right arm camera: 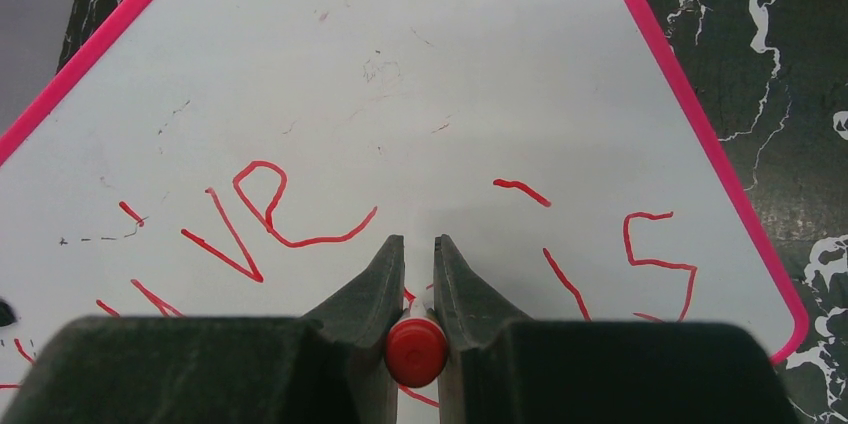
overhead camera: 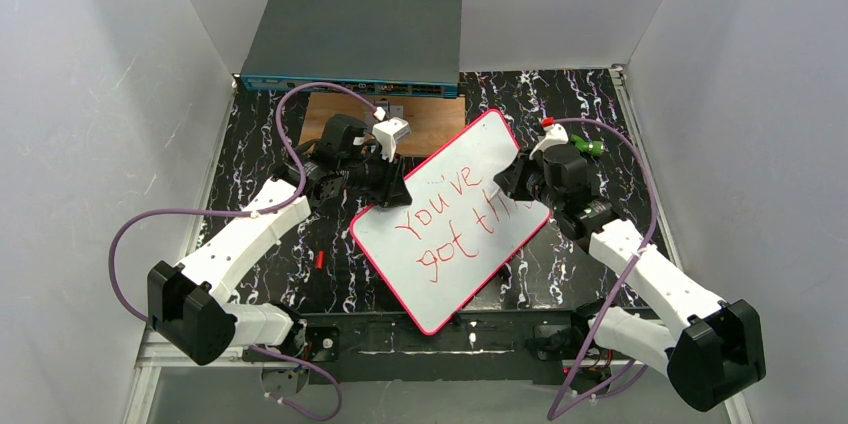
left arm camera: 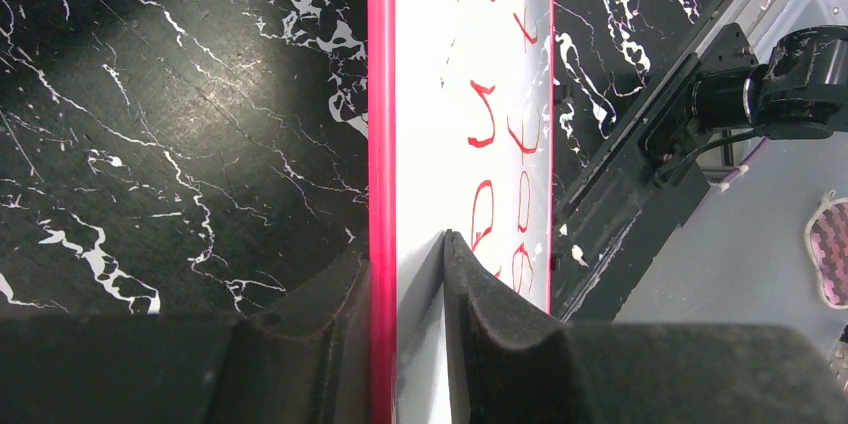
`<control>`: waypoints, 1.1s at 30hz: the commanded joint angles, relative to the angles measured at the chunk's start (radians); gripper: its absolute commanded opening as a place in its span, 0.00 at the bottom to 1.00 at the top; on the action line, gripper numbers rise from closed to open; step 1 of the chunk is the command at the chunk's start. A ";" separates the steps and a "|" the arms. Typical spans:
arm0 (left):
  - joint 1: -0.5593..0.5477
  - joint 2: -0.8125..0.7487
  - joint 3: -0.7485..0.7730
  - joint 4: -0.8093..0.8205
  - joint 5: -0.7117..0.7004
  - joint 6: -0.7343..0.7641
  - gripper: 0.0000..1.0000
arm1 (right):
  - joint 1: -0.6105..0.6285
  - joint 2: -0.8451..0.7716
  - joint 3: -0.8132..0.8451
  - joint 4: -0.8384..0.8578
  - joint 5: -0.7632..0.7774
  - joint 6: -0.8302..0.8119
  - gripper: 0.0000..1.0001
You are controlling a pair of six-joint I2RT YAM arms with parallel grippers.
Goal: Write a sentence on the whiteboard
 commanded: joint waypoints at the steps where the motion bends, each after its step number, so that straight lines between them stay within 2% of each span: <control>1: 0.005 -0.026 -0.011 -0.017 -0.144 0.122 0.00 | 0.006 -0.017 -0.002 0.014 0.014 -0.029 0.01; 12: 0.005 -0.030 -0.012 -0.021 -0.144 0.098 0.00 | 0.006 -0.076 0.056 -0.014 0.041 -0.033 0.01; 33: 0.005 -0.041 -0.012 -0.030 -0.142 0.098 0.00 | 0.005 -0.005 0.083 0.019 0.080 -0.045 0.01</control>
